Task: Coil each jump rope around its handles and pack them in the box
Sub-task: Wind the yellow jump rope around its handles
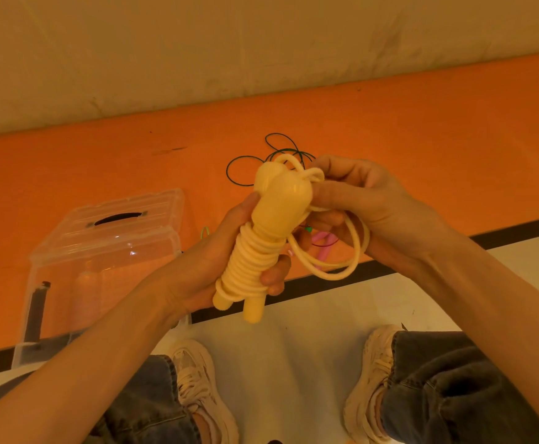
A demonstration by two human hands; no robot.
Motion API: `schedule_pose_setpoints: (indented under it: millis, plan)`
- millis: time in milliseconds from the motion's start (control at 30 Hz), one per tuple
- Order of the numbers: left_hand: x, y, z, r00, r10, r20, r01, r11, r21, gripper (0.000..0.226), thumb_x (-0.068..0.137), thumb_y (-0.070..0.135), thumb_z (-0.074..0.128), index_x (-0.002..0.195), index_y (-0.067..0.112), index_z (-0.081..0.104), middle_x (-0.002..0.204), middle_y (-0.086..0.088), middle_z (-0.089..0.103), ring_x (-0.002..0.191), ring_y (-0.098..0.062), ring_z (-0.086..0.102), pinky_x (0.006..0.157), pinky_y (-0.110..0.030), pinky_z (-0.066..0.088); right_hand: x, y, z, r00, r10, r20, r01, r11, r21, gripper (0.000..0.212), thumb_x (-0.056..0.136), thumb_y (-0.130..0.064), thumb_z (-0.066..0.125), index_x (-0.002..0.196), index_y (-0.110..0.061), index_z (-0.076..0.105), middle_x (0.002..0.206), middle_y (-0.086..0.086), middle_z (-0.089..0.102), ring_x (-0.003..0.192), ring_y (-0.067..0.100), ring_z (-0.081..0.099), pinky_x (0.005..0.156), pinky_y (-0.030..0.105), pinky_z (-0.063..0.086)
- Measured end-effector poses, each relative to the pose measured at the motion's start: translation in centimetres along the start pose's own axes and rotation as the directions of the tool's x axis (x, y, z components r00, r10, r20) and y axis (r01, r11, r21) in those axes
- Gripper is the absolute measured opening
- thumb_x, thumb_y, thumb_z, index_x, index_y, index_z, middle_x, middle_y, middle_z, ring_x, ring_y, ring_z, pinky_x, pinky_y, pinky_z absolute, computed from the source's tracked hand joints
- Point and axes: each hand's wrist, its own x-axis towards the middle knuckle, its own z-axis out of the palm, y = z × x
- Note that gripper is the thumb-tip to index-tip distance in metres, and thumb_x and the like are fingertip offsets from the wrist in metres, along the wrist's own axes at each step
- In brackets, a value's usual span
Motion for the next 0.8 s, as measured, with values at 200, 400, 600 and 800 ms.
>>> schedule_pose_setpoints:
  millis: [200,400,600,800]
  plan:
    - [-0.1,0.2,-0.6,0.989,0.144,-0.022,-0.127,0.926,0.357,0.056,0.074,0.085,0.04,0.093,0.035,0.058,0.088,0.009,0.06,0.088,-0.013,0.056,0.096,-0.037,0.048,-0.4,-0.4,-0.3,0.986,-0.111,-0.12,0.039,0.872,-0.488,0.018,0.088,-0.002,0.06,0.099,-0.015,0.067,0.093,0.025,0.066,0.072,0.046,0.059,0.066,0.037,0.056]
    - [-0.1,1.2,0.5,0.941,0.322,0.104,-0.338,0.882,0.328,0.054,0.075,0.068,0.05,0.101,0.02,0.052,0.069,0.01,0.068,0.057,-0.002,0.062,0.056,-0.013,0.049,-0.6,-0.1,-0.2,0.978,-0.151,-0.145,0.049,0.84,-0.541,0.017,0.093,0.0,0.053,0.094,-0.013,0.064,0.09,0.01,0.068,0.075,0.03,0.061,0.064,0.032,0.055]
    - [0.4,0.9,0.8,0.932,0.336,0.135,-0.359,0.902,0.24,0.064,0.07,0.063,0.066,0.108,0.014,0.051,0.068,0.007,0.066,0.052,-0.001,0.058,0.053,-0.014,0.047,-0.5,0.4,0.5,0.981,-0.085,-0.174,0.042,0.969,-0.242,0.013,0.086,-0.01,0.058,0.092,-0.016,0.067,0.08,0.004,0.067,0.065,0.014,0.061,0.058,0.021,0.05]
    - [0.2,0.8,0.8,0.94,0.318,0.125,-0.34,0.91,0.239,0.057,0.072,0.06,0.065,0.108,0.018,0.052,0.069,0.006,0.066,0.057,-0.003,0.059,0.056,-0.015,0.047,-0.4,0.6,0.7,0.991,0.102,-0.086,-0.092,0.989,0.113,0.018,0.075,-0.013,0.053,0.076,-0.016,0.071,0.069,-0.001,0.06,0.059,0.01,0.055,0.058,0.022,0.047]
